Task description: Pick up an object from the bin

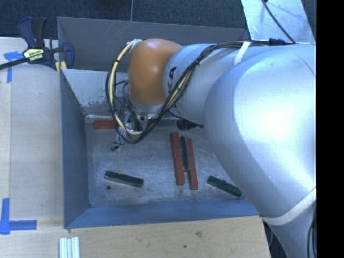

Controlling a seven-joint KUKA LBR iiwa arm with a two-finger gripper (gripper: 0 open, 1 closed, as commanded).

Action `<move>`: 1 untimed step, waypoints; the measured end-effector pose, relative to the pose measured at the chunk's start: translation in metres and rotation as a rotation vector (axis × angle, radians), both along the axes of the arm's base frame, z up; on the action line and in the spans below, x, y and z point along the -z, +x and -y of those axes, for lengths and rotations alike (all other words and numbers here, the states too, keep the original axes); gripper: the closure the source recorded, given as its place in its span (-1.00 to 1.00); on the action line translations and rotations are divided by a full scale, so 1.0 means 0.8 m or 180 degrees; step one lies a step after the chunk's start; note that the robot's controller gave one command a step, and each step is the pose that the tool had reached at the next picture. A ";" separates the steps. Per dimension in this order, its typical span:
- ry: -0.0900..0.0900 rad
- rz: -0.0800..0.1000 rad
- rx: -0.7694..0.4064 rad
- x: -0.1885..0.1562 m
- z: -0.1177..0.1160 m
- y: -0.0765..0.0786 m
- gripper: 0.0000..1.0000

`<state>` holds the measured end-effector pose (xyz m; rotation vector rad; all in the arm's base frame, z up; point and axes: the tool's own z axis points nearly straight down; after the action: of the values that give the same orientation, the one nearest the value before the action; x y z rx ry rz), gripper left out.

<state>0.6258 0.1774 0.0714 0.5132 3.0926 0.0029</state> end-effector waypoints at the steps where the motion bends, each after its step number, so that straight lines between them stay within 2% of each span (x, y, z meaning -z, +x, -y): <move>1: -0.0001 -0.0003 -0.0012 -0.001 -0.003 -0.002 1.00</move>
Offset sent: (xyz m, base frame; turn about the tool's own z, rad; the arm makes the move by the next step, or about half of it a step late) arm 0.0000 0.0000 0.0000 0.0000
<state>0.6245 0.1797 0.0721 0.5074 3.0945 0.0022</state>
